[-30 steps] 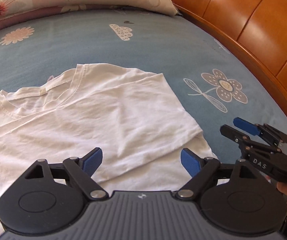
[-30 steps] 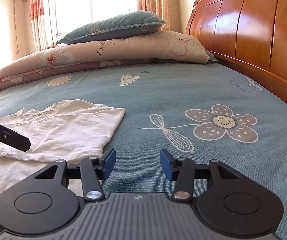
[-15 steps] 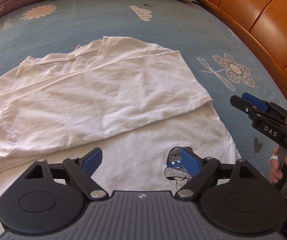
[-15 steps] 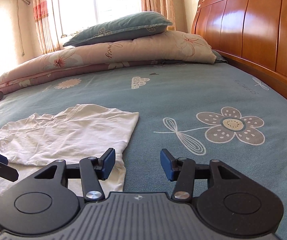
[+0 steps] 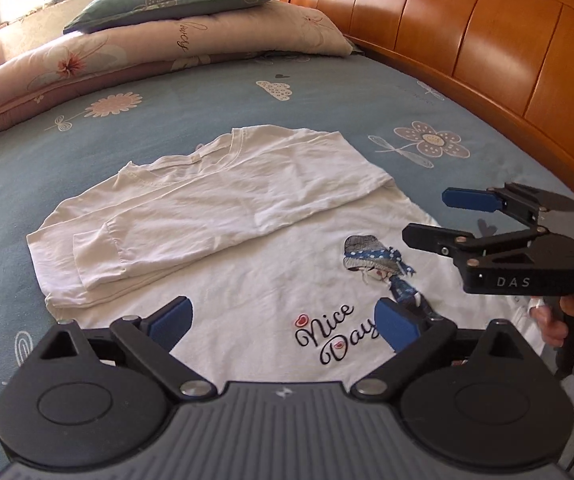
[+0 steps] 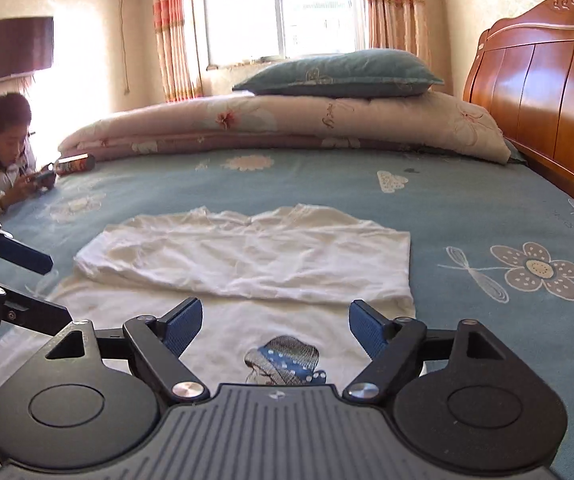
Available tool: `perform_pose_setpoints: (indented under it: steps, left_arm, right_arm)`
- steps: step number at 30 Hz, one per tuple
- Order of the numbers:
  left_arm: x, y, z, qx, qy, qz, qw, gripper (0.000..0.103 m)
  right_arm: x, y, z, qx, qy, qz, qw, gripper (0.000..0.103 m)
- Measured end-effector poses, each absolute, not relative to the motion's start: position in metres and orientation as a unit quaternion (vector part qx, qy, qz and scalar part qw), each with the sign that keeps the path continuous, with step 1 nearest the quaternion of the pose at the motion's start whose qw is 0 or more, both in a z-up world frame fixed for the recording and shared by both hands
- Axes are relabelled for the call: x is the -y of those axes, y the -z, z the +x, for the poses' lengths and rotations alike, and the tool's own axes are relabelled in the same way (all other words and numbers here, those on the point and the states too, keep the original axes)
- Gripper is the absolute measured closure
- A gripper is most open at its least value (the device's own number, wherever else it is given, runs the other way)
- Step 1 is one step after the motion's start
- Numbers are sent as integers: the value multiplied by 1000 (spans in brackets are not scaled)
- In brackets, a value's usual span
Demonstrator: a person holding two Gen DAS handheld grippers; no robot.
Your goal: Fold clothes
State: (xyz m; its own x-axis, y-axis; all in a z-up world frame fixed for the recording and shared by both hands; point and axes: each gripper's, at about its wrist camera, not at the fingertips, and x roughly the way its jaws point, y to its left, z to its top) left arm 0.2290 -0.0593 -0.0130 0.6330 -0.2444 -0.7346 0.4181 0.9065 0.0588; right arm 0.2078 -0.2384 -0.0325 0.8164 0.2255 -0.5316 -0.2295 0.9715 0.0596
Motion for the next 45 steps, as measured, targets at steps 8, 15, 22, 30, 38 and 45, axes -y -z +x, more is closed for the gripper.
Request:
perform_pose_setpoints:
  steps: [8,15,22,30,38,45]
  left_arm:
    - [52,87,208,-417,153,82,892,6]
    - [36,96,150,-385,140,51,911,1]
    - [29,100,105,-355,146,65,921,1]
    - [11,84,114,-365,170,30,915,1]
    - [-31,81,189,-392,96,-37,914,1]
    - [-46,85,175,-379,107,-36,919,1]
  right_arm:
    - [213,82,225,-357,-95,-3,929,19]
    - [219,93,166,-362,-80,0,929,8]
    - [222,97,107,-343,-69,-9,937,0]
    - [225,98,99,-333,-75,-16,940,0]
    - [230,100,91,-316,-93,-12,944,0]
    - [225,105,89,-291,-74,-17,954,0]
